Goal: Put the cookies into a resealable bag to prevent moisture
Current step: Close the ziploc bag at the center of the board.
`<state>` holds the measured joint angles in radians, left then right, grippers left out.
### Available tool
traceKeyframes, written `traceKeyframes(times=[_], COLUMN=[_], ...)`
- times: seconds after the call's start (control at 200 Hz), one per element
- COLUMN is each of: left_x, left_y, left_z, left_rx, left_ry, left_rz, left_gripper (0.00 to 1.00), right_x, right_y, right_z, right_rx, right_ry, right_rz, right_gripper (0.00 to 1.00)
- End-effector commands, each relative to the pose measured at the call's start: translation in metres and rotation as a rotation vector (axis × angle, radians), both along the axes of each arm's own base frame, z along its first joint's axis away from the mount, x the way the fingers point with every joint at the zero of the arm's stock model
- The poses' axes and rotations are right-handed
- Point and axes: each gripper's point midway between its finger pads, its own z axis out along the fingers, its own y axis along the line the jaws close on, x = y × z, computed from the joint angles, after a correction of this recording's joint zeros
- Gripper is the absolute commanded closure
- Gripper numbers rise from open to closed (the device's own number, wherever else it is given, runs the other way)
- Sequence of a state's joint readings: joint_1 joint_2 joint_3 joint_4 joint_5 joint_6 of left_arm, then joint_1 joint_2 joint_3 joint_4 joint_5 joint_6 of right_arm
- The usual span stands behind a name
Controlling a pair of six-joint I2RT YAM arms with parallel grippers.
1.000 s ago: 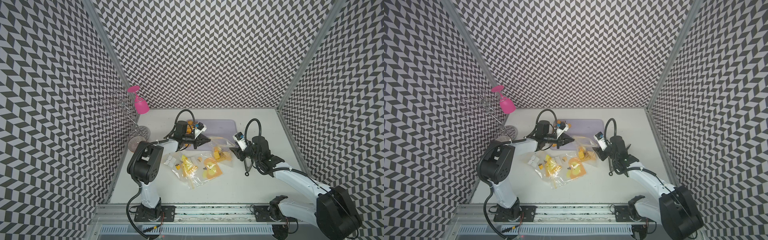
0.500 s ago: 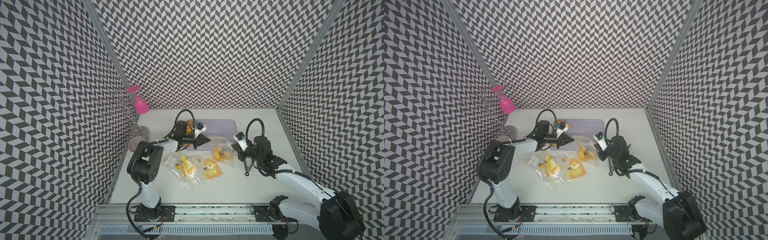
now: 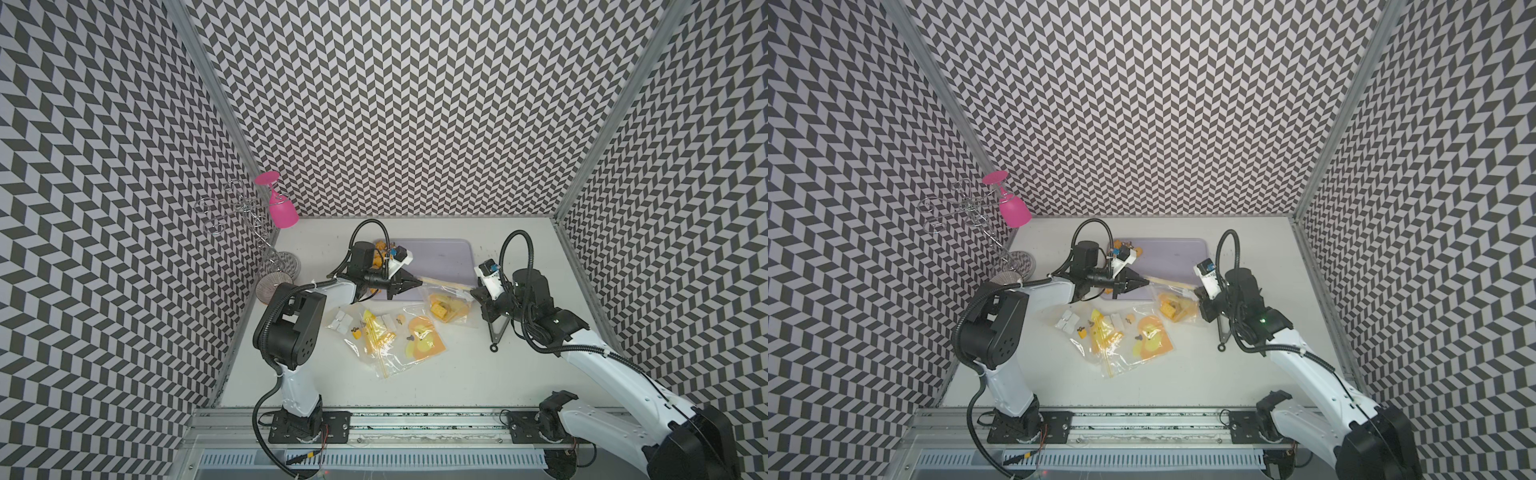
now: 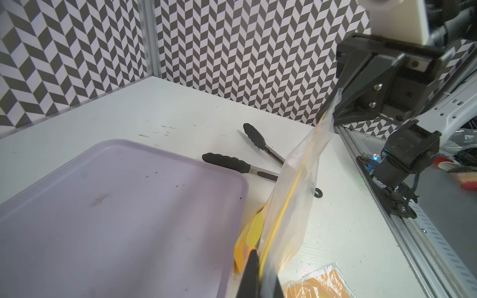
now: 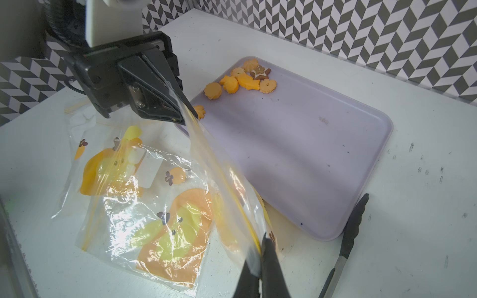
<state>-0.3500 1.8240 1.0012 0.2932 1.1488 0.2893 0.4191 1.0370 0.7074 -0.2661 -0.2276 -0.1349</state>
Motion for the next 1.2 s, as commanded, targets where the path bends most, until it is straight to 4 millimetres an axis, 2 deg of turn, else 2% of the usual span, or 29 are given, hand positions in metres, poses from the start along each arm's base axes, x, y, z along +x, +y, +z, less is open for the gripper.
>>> traceKeyframes(times=[0.0,0.065,0.085,0.125,0.155,0.24,0.35,0.501,0.671,0.786,0.896,0.916,0.971,1.021,1.076,1.197], left_x=[-0.007,-0.007,-0.007,-0.007,-0.007,-0.005,-0.004,-0.003,-0.003,-0.004,-0.005,-0.006,-0.006,-0.007,-0.008,-0.010], left_y=[0.007,0.007,0.007,0.007,0.006,0.006,0.006,0.005,0.004,0.003,0.003,0.003,0.002,0.002,0.002,0.001], left_z=[0.010,0.010,0.010,0.009,0.008,0.006,0.004,0.003,0.001,0.002,0.003,0.004,0.004,0.004,0.005,0.005], left_rx=[-0.025,-0.024,-0.025,-0.024,-0.023,-0.019,-0.013,-0.010,-0.009,-0.010,-0.015,-0.016,-0.020,-0.023,-0.026,-0.031], left_ry=[-0.044,-0.046,-0.048,-0.044,-0.041,-0.030,-0.028,-0.022,-0.016,-0.018,-0.033,-0.036,-0.046,-0.059,-0.067,-0.071], left_rz=[-0.040,-0.040,-0.042,-0.043,-0.043,-0.042,-0.035,-0.032,-0.033,-0.037,-0.037,-0.036,-0.026,-0.014,-0.009,-0.021], left_gripper=[1.00,1.00,1.00,1.00,1.00,1.00,1.00,1.00,1.00,1.00,1.00,1.00,0.77,0.66,0.62,0.61], right_x=[0.006,0.009,0.010,0.011,0.011,0.009,0.007,0.012,0.013,0.013,0.011,0.012,0.012,0.012,0.011,0.011], right_y=[-0.007,-0.008,-0.008,-0.008,-0.007,-0.001,0.007,0.006,0.015,0.021,0.020,0.019,0.015,0.015,0.015,0.014], right_z=[-0.002,-0.002,-0.001,-0.003,-0.004,-0.004,-0.001,0.003,0.005,0.007,0.004,0.004,0.002,0.003,0.002,-0.001], right_rx=[-0.055,-0.103,-0.119,-0.149,-0.164,-0.171,-0.164,-0.182,-0.186,-0.169,-0.169,-0.172,-0.179,-0.177,-0.169,-0.163], right_ry=[0.015,0.022,0.023,0.029,0.028,0.026,0.003,-0.012,0.002,0.004,0.025,0.032,0.040,0.041,0.043,0.048], right_rz=[-0.027,-0.008,-0.003,0.009,0.032,0.087,0.145,0.144,0.196,0.223,0.221,0.210,0.188,0.181,0.178,0.167], right_gripper=[1.00,1.00,0.97,0.80,0.62,0.30,0.28,0.35,0.50,0.70,1.00,1.00,1.00,1.00,1.00,1.00])
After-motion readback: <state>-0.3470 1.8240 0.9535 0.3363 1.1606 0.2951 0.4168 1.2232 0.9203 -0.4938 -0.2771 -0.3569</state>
